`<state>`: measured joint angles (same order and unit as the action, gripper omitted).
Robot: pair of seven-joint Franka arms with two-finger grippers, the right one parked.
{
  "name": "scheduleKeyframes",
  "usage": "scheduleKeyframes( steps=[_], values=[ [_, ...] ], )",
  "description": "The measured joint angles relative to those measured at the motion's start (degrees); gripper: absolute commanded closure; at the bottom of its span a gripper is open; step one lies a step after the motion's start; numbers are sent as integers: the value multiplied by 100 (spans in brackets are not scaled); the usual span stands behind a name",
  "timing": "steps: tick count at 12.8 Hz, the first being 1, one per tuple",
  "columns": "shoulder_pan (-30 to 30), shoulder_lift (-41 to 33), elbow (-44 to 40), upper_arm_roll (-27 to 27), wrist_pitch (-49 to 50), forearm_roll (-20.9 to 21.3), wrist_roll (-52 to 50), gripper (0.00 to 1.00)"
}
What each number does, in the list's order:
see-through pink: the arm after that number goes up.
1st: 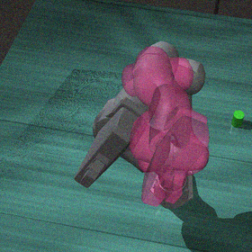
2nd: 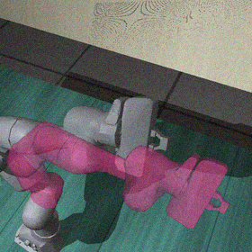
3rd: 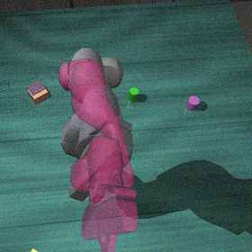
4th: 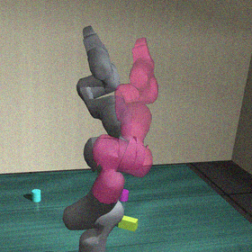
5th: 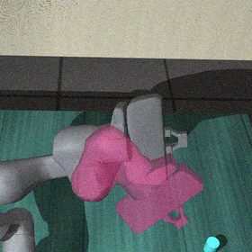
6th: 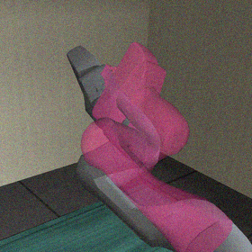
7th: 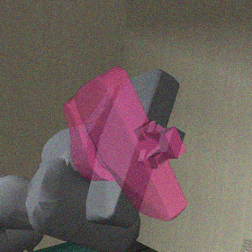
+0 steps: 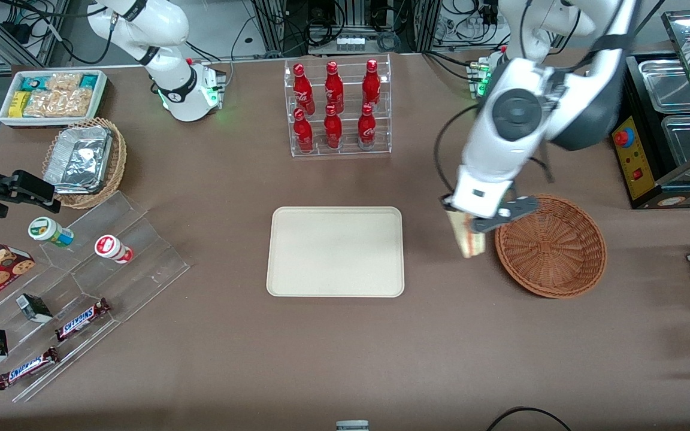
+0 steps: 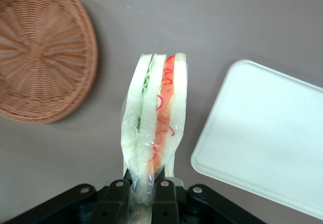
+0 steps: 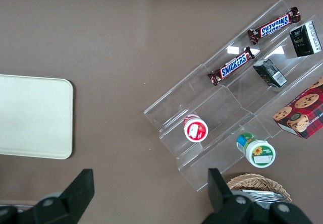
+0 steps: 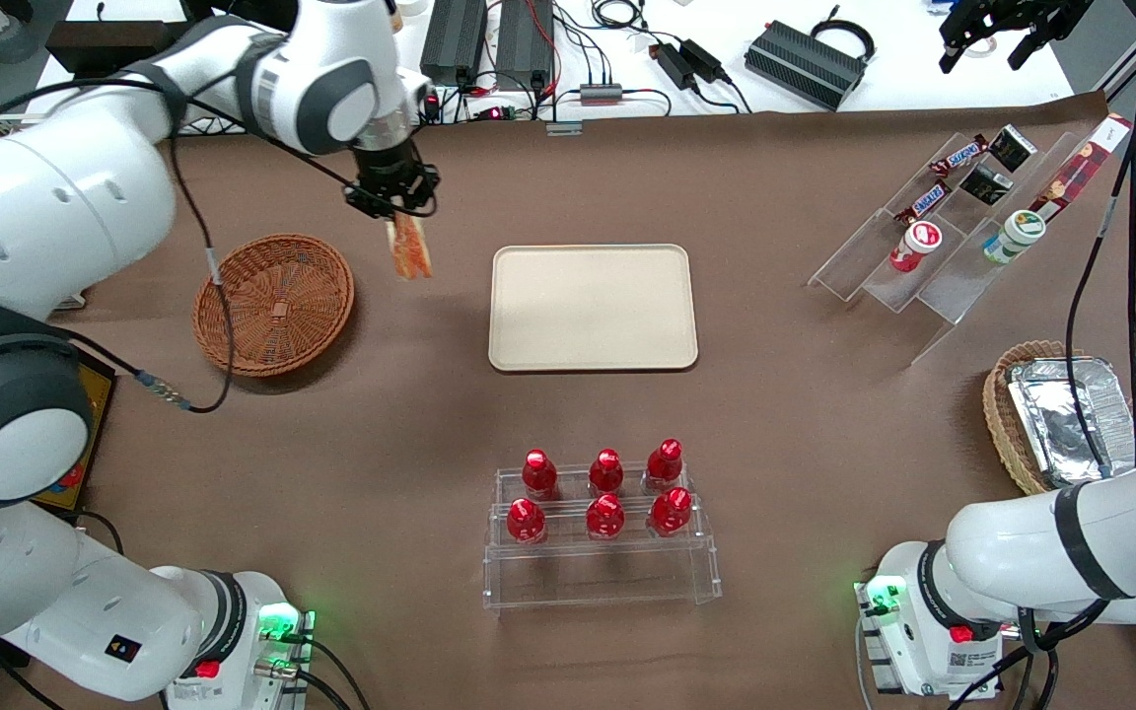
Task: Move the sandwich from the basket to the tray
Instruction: 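Carry the held sandwich with the left gripper over the cream tray, then lower the sandwich onto the tray and open the left gripper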
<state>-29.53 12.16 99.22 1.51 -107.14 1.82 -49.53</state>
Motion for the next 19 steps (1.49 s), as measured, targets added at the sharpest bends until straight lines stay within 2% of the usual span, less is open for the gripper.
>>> scheduleKeyframes(
  steps=[4,8,14,19],
  values=[
    [-686,1028,-866,0,-107,-1,-6,100],
    [-1062,1965,-1382,-5,-804,-1,-120,100],
    [-1285,2555,-1430,-6,-1572,3,-120,100],
    [-1407,2927,-1434,-12,-1748,102,-120,100]
  ],
)
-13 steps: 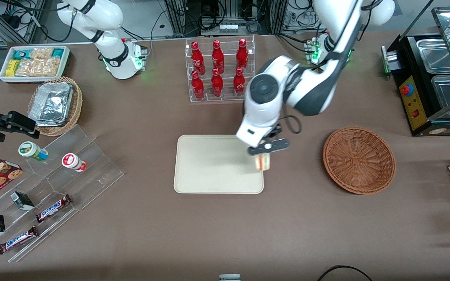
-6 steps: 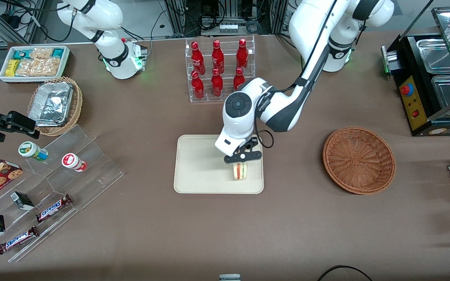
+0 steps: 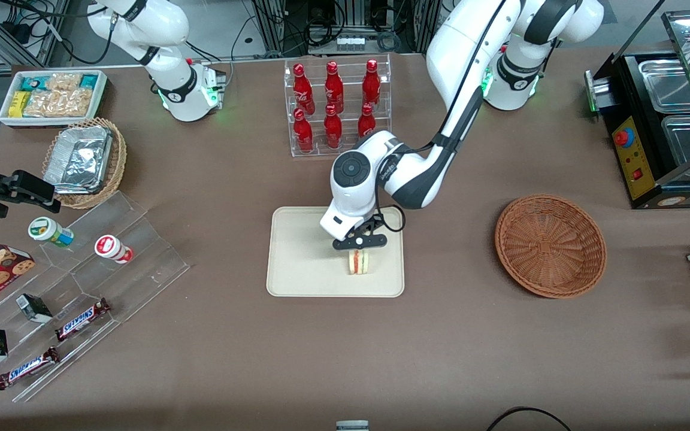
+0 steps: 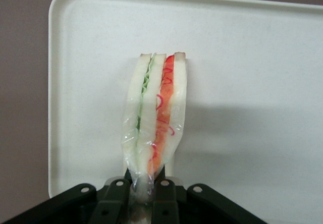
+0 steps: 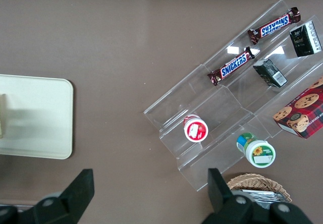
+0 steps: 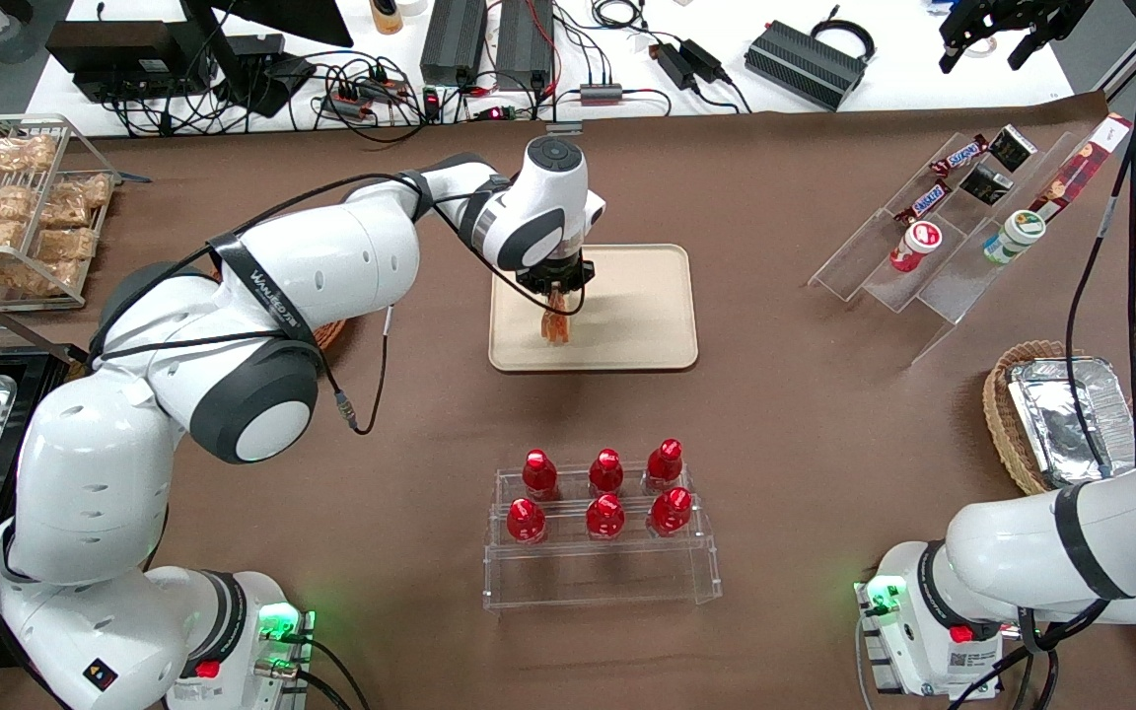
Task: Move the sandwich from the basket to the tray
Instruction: 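Lower the sandwich onto the tray and open the left gripper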
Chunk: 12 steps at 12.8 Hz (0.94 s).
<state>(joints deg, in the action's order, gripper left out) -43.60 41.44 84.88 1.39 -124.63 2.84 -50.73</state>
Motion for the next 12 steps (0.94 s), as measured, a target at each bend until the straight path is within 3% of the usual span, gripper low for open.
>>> scheduleKeyframes(
  steps=[2,4,5,6,7,12],
  values=[
    [0,46,-3,-11,-19,55,0,100],
    [0,45,-11,-14,-19,63,0,89],
    [0,45,-12,-14,-19,64,0,62],
    [0,46,-15,-16,-19,64,-29,10],
    [0,46,-26,-20,-19,65,-93,0],
    [28,-272,-310,-120,464,66,-242,0]
  ],
)
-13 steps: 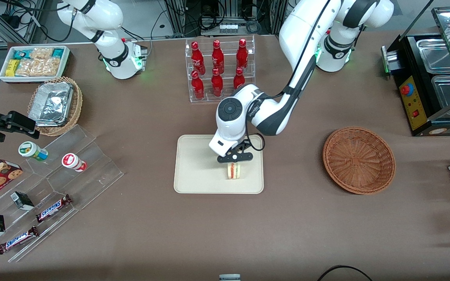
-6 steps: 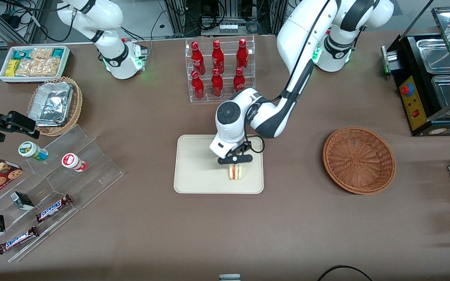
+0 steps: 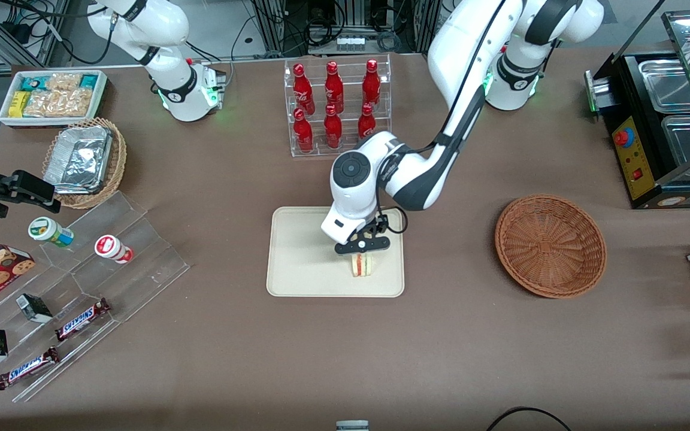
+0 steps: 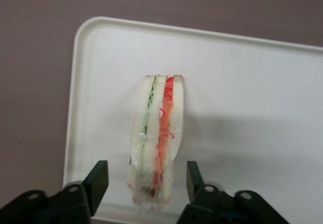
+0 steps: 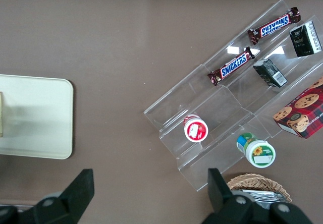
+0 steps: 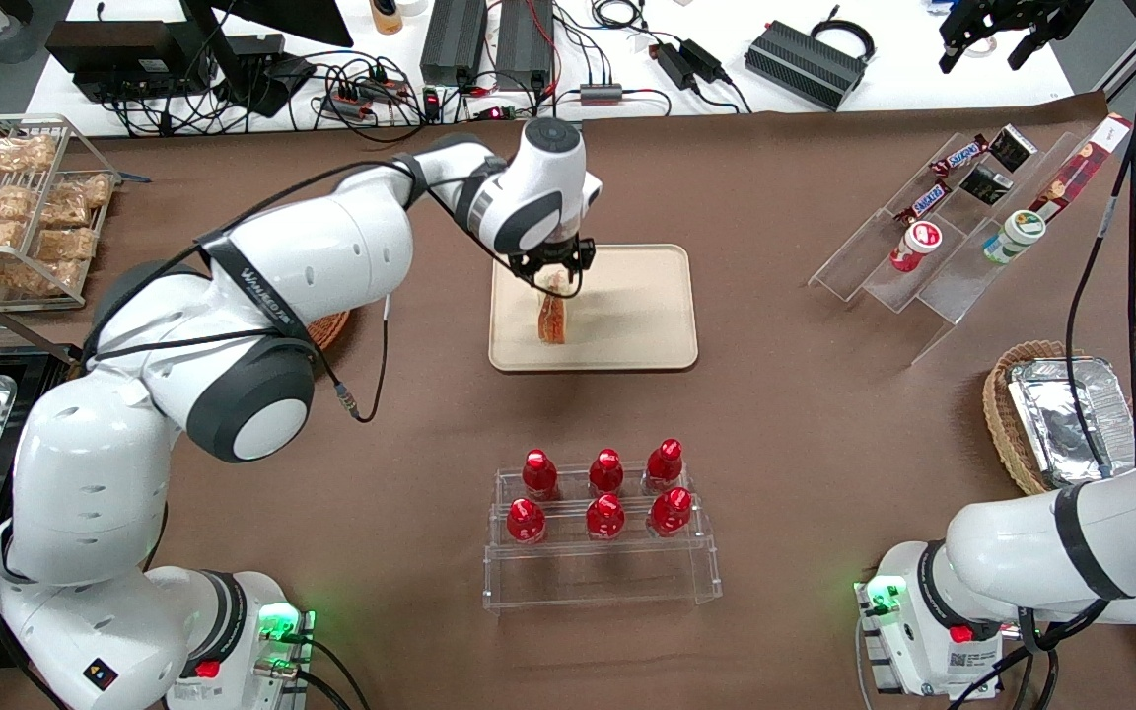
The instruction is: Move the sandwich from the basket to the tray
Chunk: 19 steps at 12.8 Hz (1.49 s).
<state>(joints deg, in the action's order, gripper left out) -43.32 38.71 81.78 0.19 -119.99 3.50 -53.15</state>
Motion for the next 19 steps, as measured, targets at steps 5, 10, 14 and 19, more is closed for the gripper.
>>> scheduleKeyframes(
  steps=[5,10,14,19],
  values=[
    [41,-1611,-97,-638,1819,8,-107,0],
    [64,-2236,-14,-1350,2400,12,504,0],
    [84,-2735,129,-2045,2693,-7,1426,0],
    [1386,-3389,439,-1925,3108,-343,2986,0]
  ],
)
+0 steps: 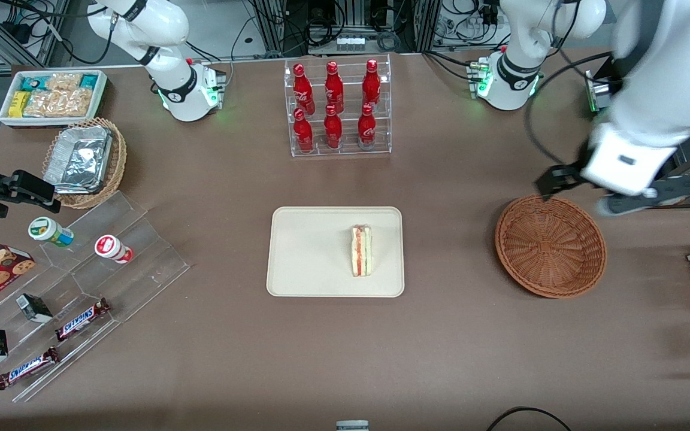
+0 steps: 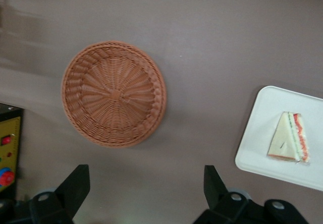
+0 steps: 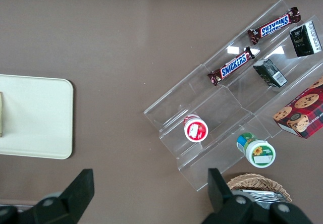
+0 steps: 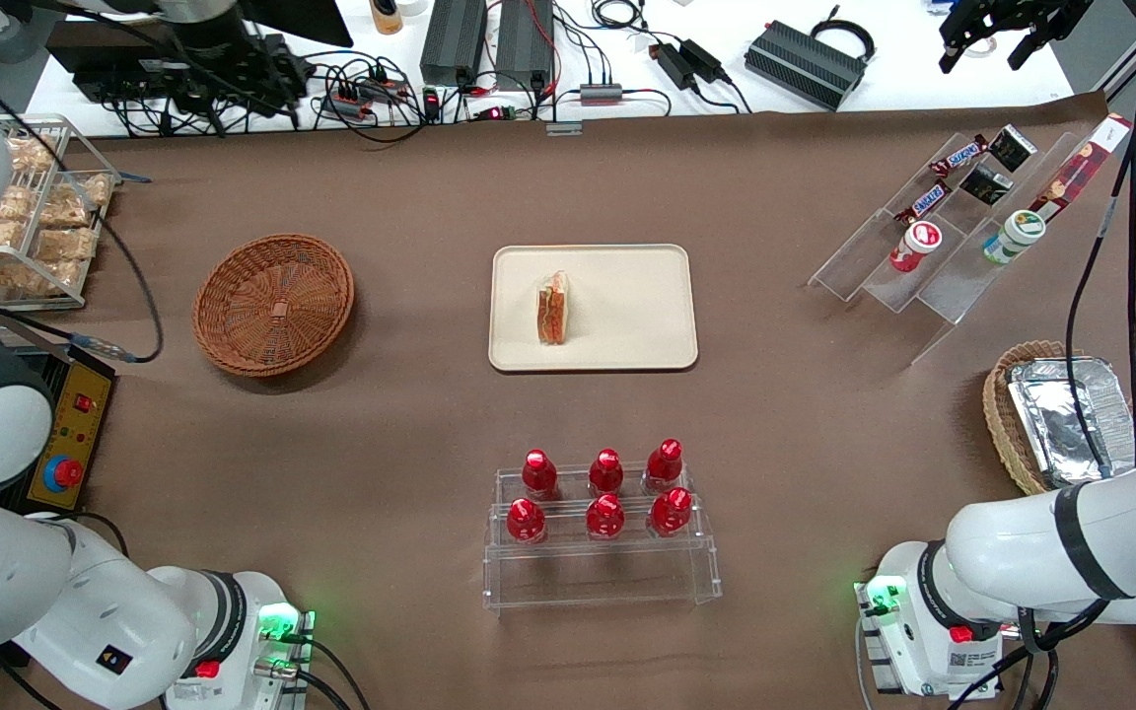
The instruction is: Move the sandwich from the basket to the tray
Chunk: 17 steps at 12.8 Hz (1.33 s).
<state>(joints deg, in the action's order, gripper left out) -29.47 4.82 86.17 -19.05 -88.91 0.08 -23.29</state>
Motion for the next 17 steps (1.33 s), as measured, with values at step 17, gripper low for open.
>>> scheduleKeyframes(
  steps=[17],
  values=[
    [3493,-587,26,2939,682,-210,668,0]
  ],
)
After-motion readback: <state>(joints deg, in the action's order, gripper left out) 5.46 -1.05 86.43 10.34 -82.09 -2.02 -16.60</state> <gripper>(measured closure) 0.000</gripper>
